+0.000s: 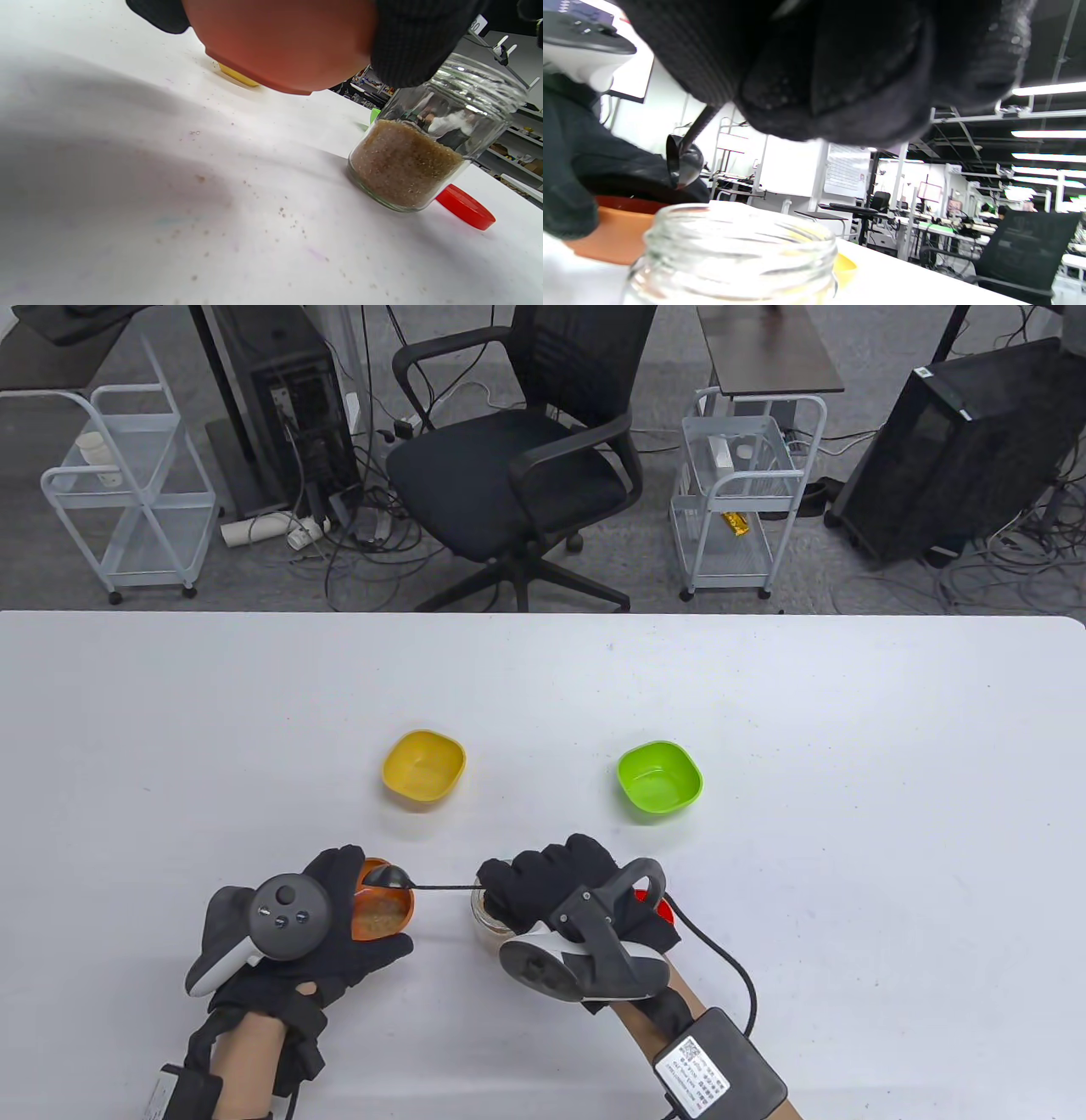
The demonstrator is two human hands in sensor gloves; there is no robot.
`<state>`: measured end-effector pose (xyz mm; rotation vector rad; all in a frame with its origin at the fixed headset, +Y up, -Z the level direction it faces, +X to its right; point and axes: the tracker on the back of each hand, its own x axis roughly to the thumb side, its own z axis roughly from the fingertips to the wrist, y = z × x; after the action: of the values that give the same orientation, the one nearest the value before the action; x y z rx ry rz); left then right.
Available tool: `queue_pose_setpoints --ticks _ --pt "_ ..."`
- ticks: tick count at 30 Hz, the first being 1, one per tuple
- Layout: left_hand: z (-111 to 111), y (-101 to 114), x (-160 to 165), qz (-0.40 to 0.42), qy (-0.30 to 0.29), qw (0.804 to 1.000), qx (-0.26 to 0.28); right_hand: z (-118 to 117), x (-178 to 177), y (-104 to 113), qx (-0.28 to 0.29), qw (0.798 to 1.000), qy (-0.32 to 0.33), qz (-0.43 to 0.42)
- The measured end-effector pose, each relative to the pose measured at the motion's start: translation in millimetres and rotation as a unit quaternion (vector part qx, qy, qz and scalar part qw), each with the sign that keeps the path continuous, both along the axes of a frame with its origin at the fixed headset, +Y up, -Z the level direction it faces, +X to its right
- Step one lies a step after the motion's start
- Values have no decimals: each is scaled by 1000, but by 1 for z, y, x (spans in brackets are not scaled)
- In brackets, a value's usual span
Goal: Scoop brown sugar granules from jar into dishes
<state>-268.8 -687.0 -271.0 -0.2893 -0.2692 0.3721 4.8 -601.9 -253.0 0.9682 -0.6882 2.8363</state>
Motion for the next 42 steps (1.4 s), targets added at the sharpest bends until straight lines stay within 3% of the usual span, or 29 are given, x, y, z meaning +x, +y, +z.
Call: queue_pose_setpoints --ticks 7,11,20,32,42 --pt "-2 -4 0 -26 9 1000 -7 -11 29 12 -117 985 -59 -113" --pt "-3 -6 1 -29 11 999 -13 -7 47 14 -141 974 -87 -155" --pt "-1 -15 12 -62 1 998 -20 14 86 -8 -218 939 -123 -235" --pt "-4 -22 14 -63 6 997 -36 18 109 -51 -251 897 -126 -341" --pt "-8 -18 1 -75 30 996 -28 27 119 -51 -232 888 -117 -378"
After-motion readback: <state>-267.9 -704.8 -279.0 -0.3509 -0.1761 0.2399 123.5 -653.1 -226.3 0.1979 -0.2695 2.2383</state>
